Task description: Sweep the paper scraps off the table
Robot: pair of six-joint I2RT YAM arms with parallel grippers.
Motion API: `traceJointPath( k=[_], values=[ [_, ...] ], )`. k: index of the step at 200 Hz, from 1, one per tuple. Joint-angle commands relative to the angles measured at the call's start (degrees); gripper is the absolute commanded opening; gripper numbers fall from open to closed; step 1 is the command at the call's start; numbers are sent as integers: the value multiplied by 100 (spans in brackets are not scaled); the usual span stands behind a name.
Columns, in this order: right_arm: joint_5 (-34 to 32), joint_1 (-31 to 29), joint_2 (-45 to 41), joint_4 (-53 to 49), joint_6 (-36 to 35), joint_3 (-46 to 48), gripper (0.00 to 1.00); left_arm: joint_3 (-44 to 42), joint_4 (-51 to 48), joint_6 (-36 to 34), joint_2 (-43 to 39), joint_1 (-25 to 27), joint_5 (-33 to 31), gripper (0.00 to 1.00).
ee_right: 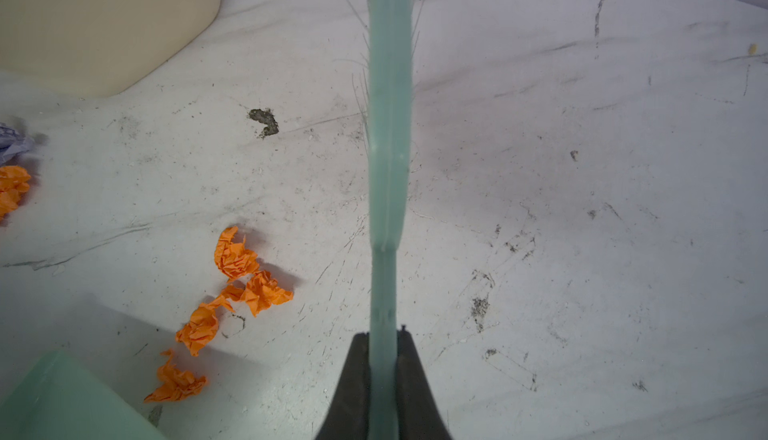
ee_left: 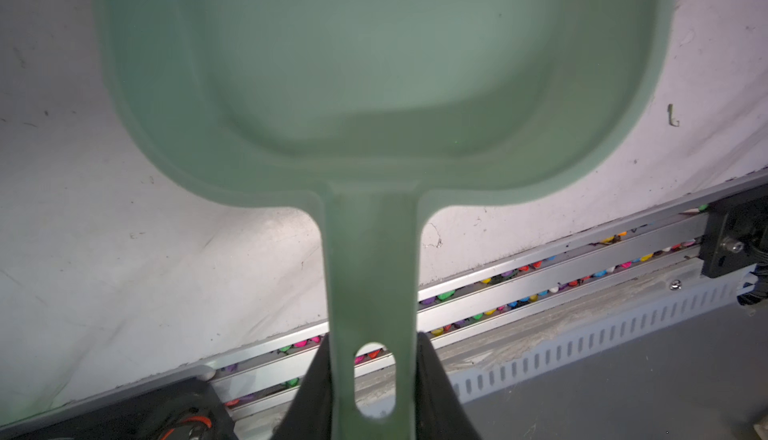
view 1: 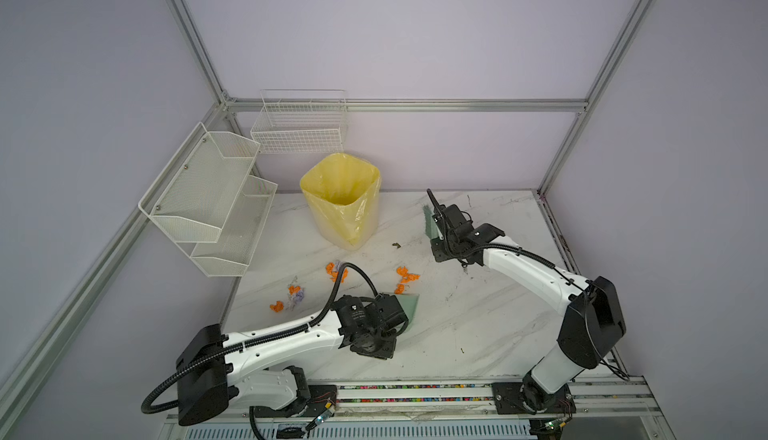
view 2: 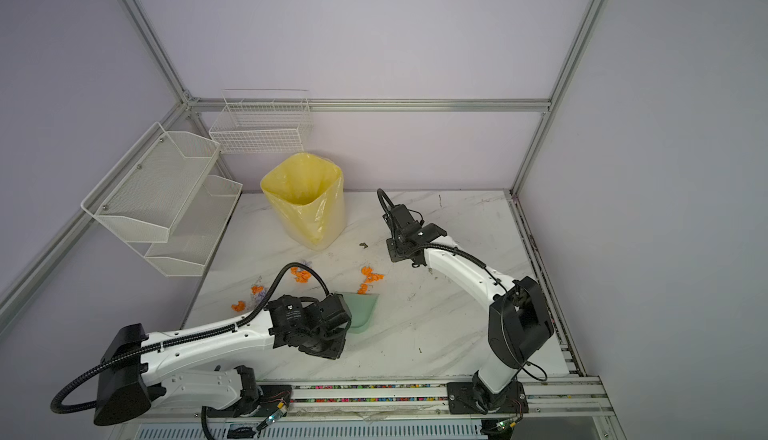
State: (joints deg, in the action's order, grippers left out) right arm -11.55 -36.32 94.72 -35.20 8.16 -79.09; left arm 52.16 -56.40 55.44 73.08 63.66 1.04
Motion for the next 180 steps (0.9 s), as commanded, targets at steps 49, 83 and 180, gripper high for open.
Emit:
traceJointPath(
  k=[49, 83, 180],
  values=[
    [238, 10, 213, 185, -479, -282, 0, -171, 33, 345, 346, 239, -78, 0],
    [-219, 10, 442, 41, -597, -422, 0, -337, 71, 415, 369, 235, 25, 0],
    [92, -85, 779, 259, -729, -517, 0, -437, 103, 516, 340, 319, -7, 0]
  ],
)
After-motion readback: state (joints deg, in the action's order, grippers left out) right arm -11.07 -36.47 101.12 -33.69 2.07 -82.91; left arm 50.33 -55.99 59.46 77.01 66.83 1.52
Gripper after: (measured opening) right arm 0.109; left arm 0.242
